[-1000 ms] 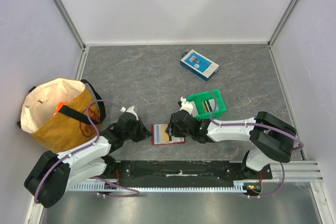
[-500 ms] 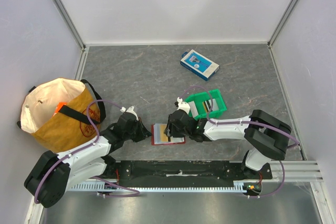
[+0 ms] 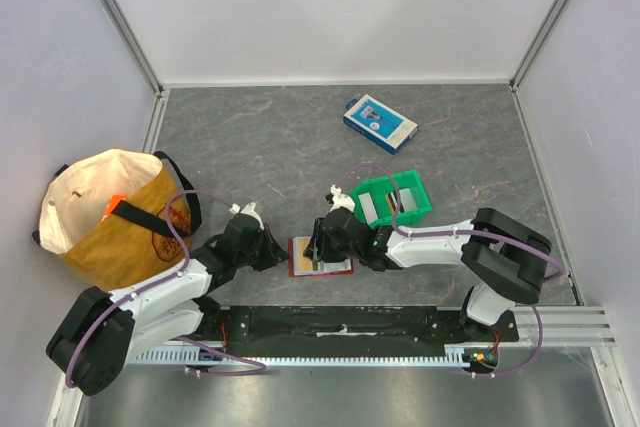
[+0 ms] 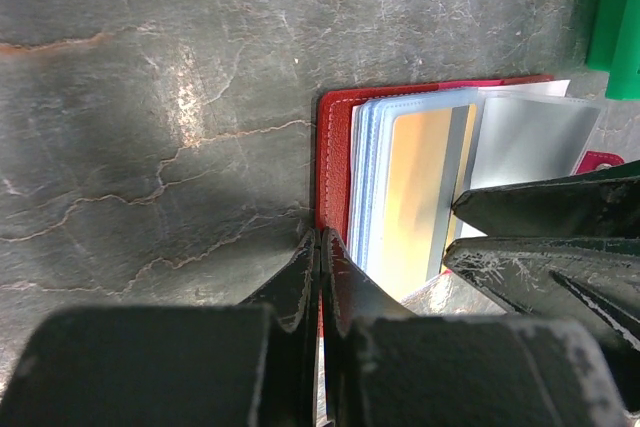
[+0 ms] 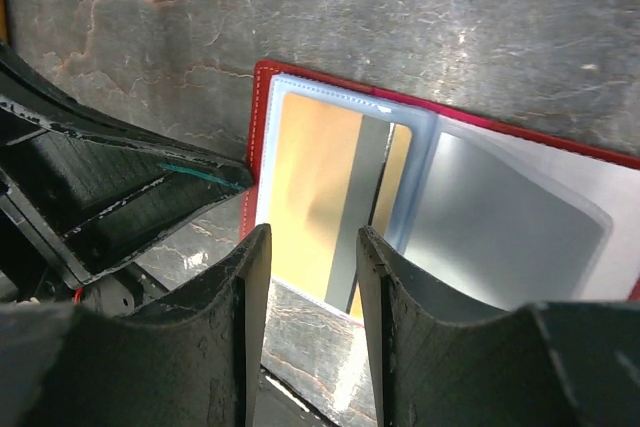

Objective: Put the credit cards into the card holder
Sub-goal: Insert the credit card into the card holder.

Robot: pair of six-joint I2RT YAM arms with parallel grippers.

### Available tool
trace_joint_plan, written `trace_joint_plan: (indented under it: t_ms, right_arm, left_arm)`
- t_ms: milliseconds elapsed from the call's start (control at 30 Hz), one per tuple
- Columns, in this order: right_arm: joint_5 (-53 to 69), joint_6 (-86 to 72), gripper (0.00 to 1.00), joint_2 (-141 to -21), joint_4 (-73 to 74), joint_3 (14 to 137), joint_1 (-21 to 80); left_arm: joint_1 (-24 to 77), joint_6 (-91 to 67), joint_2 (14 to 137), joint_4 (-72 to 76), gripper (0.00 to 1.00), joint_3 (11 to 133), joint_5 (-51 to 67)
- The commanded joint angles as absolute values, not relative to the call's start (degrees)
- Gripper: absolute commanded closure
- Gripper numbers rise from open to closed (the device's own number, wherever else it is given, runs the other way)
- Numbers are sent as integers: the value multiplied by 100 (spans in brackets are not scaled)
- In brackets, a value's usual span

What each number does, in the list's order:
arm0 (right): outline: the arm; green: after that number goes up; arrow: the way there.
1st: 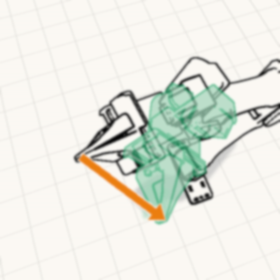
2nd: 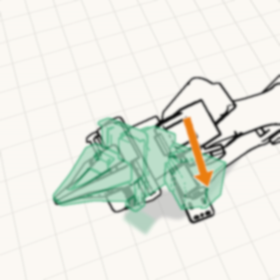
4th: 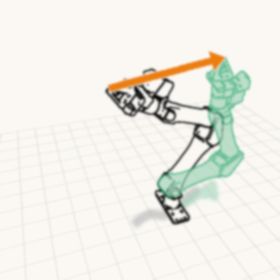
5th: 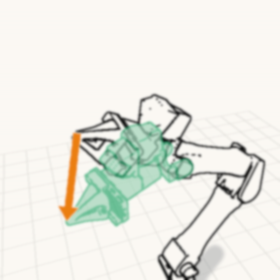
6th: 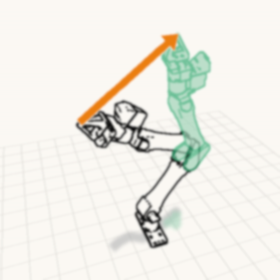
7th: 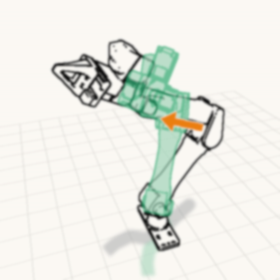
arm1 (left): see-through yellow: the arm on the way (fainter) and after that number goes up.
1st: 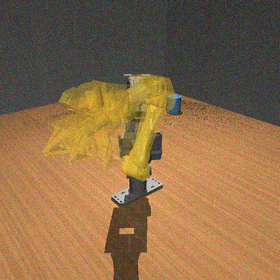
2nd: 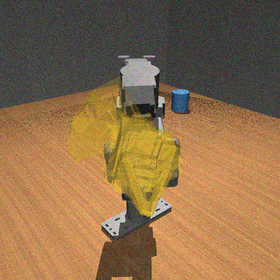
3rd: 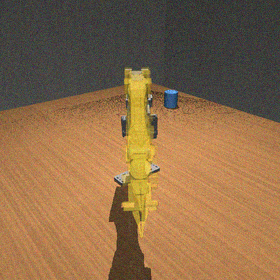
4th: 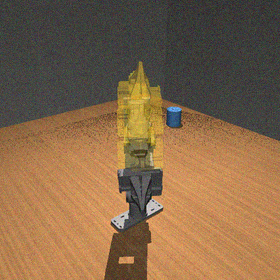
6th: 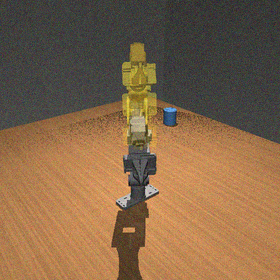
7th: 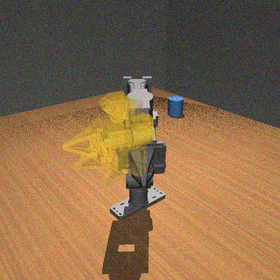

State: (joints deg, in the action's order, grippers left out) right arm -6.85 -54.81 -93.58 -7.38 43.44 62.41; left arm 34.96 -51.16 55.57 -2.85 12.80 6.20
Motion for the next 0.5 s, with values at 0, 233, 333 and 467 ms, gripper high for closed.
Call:
trace_joint_plan:
  t_ms: [0,233,333,467]
  right_arm:
    - [-387,-5423,54,-9509,-1204,4544,6267]
    - [-501,-5222,53,-9309,-1160,4509,6267]
    - [-834,-4835,51,-8756,-714,4623,6258]
    - [-1458,-4264,37,-8000,165,4807,6127]
  left_arm:
    - [3507,-5106,5643,-360,98,1362,650]
    - [3516,-5106,5581,-430,98,1371,624]
    - [3507,-5089,5467,-518,98,1389,580]
    - [3516,-5054,5353,-580,98,1433,563]
